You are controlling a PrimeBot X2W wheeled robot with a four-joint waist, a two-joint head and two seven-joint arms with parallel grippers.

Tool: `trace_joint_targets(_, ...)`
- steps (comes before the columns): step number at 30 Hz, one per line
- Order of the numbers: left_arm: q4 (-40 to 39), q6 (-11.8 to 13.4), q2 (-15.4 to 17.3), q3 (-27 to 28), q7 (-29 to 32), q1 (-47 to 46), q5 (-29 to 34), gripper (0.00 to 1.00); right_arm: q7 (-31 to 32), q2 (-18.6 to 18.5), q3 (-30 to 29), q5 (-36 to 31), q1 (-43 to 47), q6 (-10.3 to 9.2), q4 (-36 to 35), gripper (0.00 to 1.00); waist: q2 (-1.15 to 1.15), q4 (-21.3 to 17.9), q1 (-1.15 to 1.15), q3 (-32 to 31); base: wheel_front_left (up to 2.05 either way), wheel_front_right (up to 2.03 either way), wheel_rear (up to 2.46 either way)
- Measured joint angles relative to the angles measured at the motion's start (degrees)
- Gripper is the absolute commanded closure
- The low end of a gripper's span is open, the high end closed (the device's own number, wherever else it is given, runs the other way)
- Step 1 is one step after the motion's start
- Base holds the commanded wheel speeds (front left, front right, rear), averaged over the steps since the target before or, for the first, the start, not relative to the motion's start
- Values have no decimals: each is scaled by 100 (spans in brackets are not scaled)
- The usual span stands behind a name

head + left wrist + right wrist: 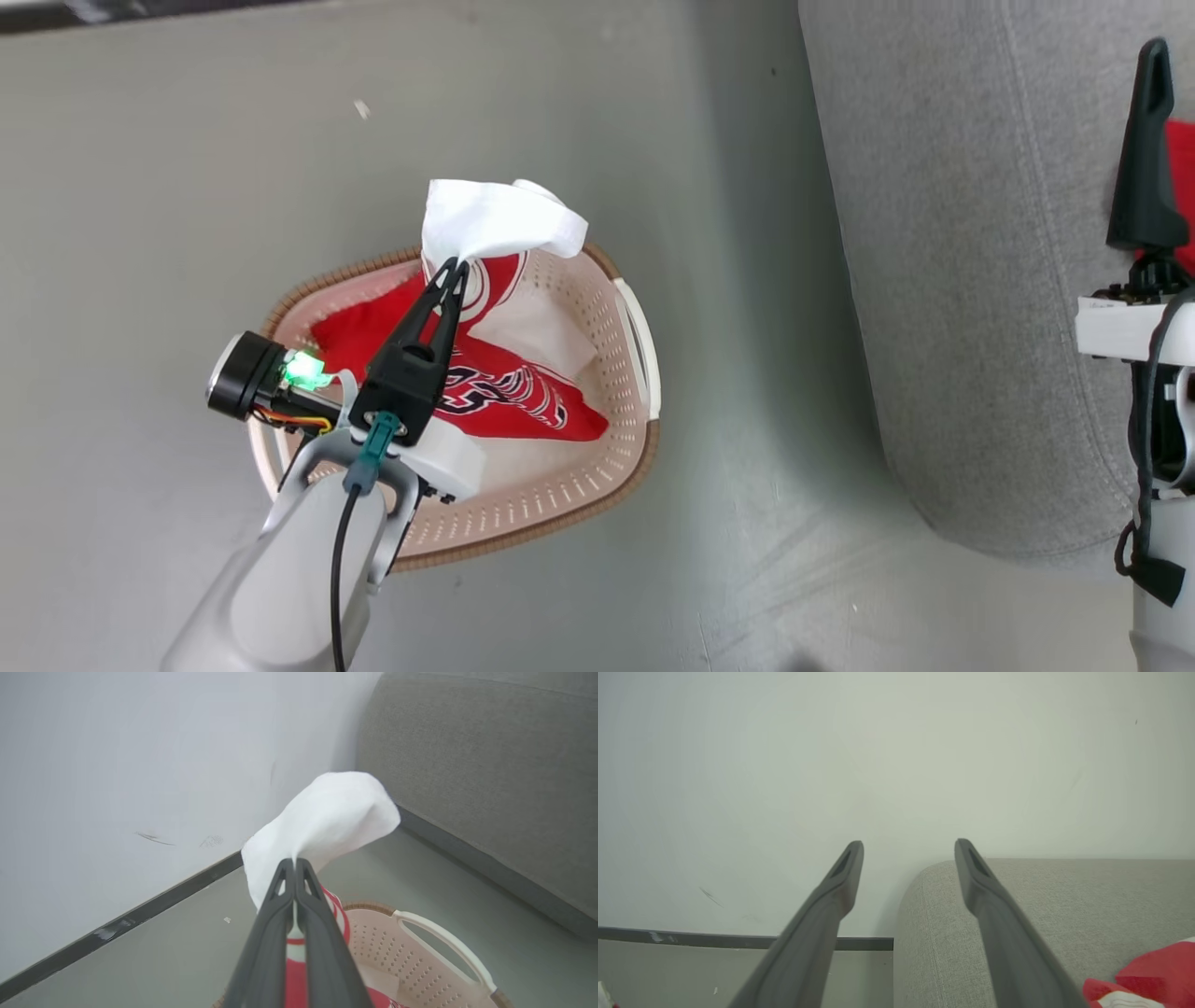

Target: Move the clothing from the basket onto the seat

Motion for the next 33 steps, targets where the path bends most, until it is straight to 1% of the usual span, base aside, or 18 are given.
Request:
trace_joint_targets(6, -544, 18, 49, 11, 0, 325, -41, 100, 0, 0, -2, -60, 166, 0, 112, 0, 0, 103, 0, -420, 0, 0, 0)
trace_joint_targets(11, -831, 8, 122, 0, 0, 647, -79, 100, 0, 0, -4, -119, 417, 0, 188, 0, 0, 174, 0, -776, 0, 0, 0)
trace_joint_targets(18, -1121, -66, 197, -21, 0, 1018, -155, 100, 0, 1, -69, -153, 706, 0, 259, 0, 0, 235, 0, -1260, 0, 0, 0)
trace_joint_targets(22, -1427, -123, 237, -26, 0, 1100, -185, 100, 0, 1, -66, -218, 932, 0, 316, 0, 0, 250, 0, -1593, 0, 0, 0)
trace_joint_targets(27, -1722, -225, 337, -25, 0, 1139, -266, 100, 0, -32, 218, -292, 1209, 0, 457, 0, 0, 252, 0, -1917, 0, 0, 0)
trace_joint_targets(30, -1863, -287, 414, -25, 0, 1179, -310, 100, 0, -157, 482, -294, 1345, 0, 557, 0, 0, 251, 0, -2107, 0, 0, 0)
trace_joint_targets(33, -2037, -372, 493, -21, 0, 1180, -315, 100, 1, -322, 872, -292, 1463, 0, 745, 0, 0, 252, 0, -2293, 0, 0, 0)
